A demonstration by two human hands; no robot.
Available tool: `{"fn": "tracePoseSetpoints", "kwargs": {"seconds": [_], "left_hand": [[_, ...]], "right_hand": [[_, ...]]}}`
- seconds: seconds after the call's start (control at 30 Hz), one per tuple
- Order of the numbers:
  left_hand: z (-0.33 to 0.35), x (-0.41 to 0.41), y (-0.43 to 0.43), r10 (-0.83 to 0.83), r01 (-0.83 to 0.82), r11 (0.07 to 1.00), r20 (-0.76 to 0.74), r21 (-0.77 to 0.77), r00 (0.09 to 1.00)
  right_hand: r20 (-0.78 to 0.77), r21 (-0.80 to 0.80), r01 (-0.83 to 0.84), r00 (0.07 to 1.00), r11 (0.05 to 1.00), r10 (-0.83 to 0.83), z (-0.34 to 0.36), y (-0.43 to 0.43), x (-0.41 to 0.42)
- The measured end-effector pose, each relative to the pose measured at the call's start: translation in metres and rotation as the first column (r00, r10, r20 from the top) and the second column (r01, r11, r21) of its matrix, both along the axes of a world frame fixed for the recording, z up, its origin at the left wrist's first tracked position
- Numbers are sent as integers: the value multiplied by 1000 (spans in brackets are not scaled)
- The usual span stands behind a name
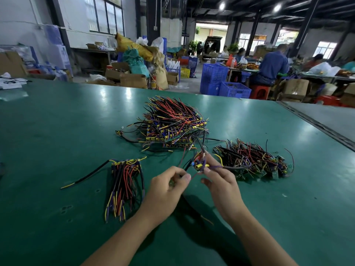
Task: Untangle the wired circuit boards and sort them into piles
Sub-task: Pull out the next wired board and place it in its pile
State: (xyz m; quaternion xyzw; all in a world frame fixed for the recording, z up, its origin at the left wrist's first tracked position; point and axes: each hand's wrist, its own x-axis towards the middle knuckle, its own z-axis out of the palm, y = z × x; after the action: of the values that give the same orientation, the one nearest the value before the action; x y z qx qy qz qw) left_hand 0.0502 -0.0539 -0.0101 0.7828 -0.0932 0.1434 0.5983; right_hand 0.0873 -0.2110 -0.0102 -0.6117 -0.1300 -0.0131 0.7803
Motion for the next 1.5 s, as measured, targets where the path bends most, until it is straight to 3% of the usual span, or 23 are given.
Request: {"fn": "tracePoseSetpoints", "kwargs": {"seconds": [0.07,0.2,0.3,0.57,0.73,0.8,0.9,1.1,1.33,1.5], "left_hand": [[3,-1,-4,-114,84,974,-137,-210,984],[3,0,-6,-214,141,925,-178,-353,961],[3,2,-3,-168,105,938,-169,-330,971],[5,0,-5,-156,78,948,-234,-310,960],[9,-3,-3,-140,88,947,-152,-308,978],[11,-4,-2,-159,115,946,-127,-304,979],[10,-4,-2,-218,178,942,-117,-283,969],[7,-4,0,-231,202,933,-65,-299,971],[-1,3,-3,-277,260,933,-34,-249,960],[-6,3,-4,-195,169,966,-119,-196,974]], "right_hand": [[104,-82,-23,994,996,32,0,1,-3],[236,-177,10,971,984,32,-1,-1,-6],[279,-198,19,960,980,38,-1,1,-9],[89,-37,-102,990,994,105,-6,0,-5],[83,-17,-61,995,998,62,-4,4,-3],[27,-82,-42,999,996,44,-2,4,-4],[-147,-115,-176,976,978,159,-1,3,-5],[-94,-176,-333,942,926,321,-4,-3,-7],[-32,-272,-311,949,911,315,-3,3,-8],[3,-349,-266,958,898,285,-4,2,-8]]}}
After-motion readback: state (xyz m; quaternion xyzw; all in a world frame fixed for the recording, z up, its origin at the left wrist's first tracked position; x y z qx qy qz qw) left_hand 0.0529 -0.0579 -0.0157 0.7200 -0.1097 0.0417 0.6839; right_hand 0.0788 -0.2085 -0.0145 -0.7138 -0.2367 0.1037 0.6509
